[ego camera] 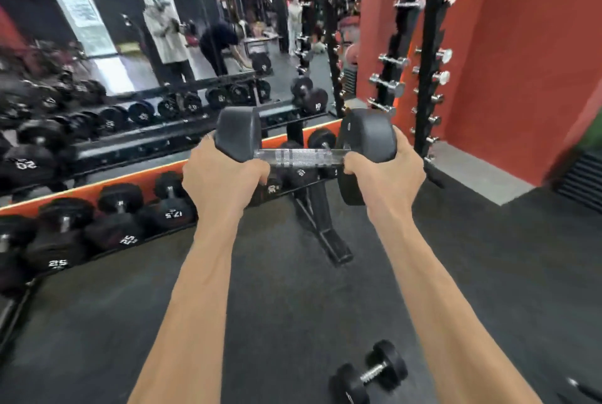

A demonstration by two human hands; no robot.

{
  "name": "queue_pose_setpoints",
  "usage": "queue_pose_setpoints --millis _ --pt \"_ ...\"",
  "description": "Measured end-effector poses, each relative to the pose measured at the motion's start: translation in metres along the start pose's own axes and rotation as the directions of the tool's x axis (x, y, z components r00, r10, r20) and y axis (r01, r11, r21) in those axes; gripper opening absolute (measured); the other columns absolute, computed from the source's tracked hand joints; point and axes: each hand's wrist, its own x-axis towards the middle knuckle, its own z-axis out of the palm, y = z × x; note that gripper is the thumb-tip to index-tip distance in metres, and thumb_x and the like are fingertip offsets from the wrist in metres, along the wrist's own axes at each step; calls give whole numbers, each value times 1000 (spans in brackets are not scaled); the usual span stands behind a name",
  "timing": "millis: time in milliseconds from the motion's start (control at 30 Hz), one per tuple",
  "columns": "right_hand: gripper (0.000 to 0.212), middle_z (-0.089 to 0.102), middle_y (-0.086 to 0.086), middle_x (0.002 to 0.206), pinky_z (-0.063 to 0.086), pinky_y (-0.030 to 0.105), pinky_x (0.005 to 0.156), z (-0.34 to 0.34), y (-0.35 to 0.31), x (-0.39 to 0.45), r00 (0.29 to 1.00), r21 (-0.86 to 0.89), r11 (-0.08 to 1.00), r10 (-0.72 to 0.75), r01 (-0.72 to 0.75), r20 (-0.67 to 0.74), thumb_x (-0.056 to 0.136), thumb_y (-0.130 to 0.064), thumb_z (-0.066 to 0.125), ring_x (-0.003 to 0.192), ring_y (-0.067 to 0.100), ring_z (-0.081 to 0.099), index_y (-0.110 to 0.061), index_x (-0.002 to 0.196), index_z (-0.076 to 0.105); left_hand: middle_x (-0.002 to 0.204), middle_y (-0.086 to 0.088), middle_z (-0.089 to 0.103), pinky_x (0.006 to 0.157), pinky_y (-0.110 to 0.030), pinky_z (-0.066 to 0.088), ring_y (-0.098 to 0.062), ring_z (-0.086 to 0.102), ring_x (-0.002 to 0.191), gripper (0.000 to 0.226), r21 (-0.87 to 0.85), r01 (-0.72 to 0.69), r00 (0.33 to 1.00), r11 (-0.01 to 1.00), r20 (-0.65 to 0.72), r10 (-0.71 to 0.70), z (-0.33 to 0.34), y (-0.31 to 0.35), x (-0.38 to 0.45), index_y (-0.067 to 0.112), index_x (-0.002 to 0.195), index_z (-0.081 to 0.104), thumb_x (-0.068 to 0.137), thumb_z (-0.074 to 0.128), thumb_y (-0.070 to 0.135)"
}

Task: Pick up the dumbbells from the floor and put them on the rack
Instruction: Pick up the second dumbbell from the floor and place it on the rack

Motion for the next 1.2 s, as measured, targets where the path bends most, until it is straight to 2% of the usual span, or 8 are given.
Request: queue_pose_setpoints --millis 167,367,667,767,867,967,1100,1200 --pt "34 65 -15 71 59 38 66 83 -34 53 994 37 993 -108 108 -4 56 -19 78 64 11 57 -37 81 65 64 8 55 52 -24 36 -16 50 57 34 -14 -52 996 999 -71 51 -5 16 92 17 69 54 44 78 18" --pt "48 55 -27 74 48 21 67 195 -30 148 989 97 985 -146 146 -3 65 -14 82 68 -6 54 -47 80 51 68 11 55 50 -22 33 -4 50 62 33 -3 -109 991 994 -82 109 44 15 230 20 69 53 51 80 16" --pt "38 60 -19 73 58 37 77 370 13 296 998 -16 999 -53 52 -42 63 -17 79 69 5 58 -44 76 56 72 7 63 53 -24 40 -11 59 67 34 -28 -26 999 999 26 27 163 -28 443 19 75 61 46 79 20" --pt "26 65 -10 69 60 42 73 434 49 341 997 -65 997 -47 43 -68 59 -21 77 63 12 56 -25 82 66 74 5 67 54 -26 47 -17 64 69 39 -37 3 996 999 85 0 208 -63 514 17 78 65 41 76 24" --pt "28 66 -8 70 59 38 68 497 89 386 994 -103 995 -17 5 -111 56 -24 75 62 14 56 -22 82 67 74 5 65 51 -23 40 -12 61 66 41 12 25 980 1000 198 -27 257 -95 588 15 82 66 44 81 22" --pt "24 61 -12 65 49 28 63 555 121 430 991 -162 984 50 -70 -123 57 -23 75 60 14 54 -22 78 63 87 -1 70 64 -28 53 -21 67 81 51 95 75 955 993 278 -99 302 -119 656 14 93 70 45 83 23" --pt "44 75 -6 90 58 36 80 628 165 487 976 -212 957 174 -199 -132 53 -30 75 86 22 70 -30 96 68 102 -2 62 73 -29 45 -23 56 91 75 184 73 931 980 341 -133 362 -146 737 7 128 61 57 84 16" --pt "71 75 -2 109 57 39 90 682 201 529 958 -247 930 237 -272 -163 51 -33 74 100 24 69 -28 122 71 93 3 46 69 -27 39 -20 46 88 56 222 86 899 971 403 -172 410 -168 793 17 115 62 63 83 11"
